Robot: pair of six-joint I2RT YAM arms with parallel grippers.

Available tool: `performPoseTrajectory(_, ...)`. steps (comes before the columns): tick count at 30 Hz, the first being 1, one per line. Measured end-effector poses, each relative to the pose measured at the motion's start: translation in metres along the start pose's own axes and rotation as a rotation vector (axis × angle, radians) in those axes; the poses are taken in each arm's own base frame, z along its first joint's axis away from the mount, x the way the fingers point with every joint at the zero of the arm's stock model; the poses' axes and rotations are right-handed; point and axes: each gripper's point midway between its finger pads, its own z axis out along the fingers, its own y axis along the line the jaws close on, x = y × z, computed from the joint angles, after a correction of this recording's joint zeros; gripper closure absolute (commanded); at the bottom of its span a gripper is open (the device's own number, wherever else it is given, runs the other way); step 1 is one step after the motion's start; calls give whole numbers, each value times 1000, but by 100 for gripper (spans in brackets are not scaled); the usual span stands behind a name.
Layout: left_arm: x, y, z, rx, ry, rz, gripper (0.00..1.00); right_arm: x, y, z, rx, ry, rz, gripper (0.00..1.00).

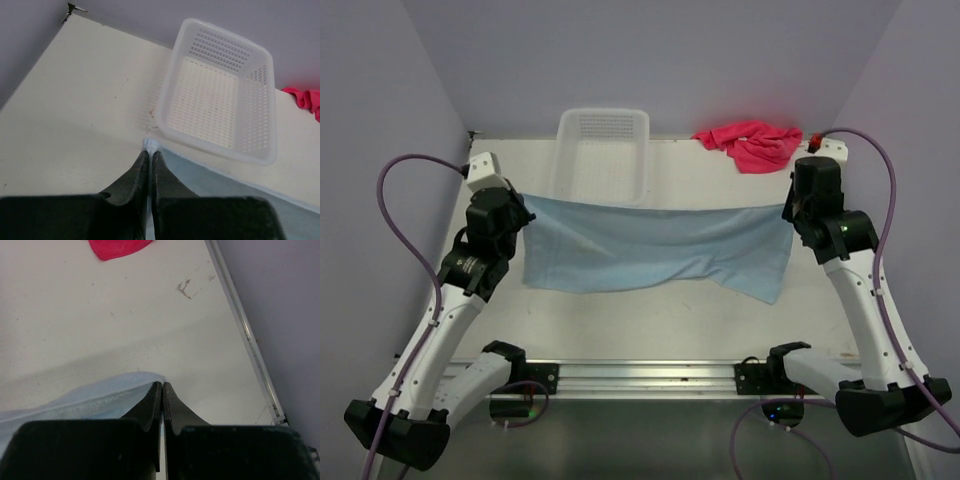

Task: Roll the towels
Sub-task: Flatten the towel

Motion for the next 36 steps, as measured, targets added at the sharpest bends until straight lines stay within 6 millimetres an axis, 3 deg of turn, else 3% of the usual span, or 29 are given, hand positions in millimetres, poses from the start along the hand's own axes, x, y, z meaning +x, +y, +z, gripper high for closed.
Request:
performPoseTrajectory(14, -29, 3, -47, 139, -160, 21, 100, -37, -22, -63, -56, -93, 30, 100)
performPoseTrajectory(24, -53, -6, -97, 334, -333, 79, 100, -39, -30, -108, -148, -96, 30, 100)
performPoseTrajectory(29, -62, 0, -118, 356, -393, 65, 100, -36, -35, -131, -198, -102, 35, 100)
performPoseTrajectory(33, -63, 5, -122, 344, -404, 58, 100, -31, -42, -148, -216, -105, 43, 100)
performPoseTrajectory(36, -61, 7, -118, 327, -390, 60, 100, -28, -48, -149, -191, -100, 50, 100)
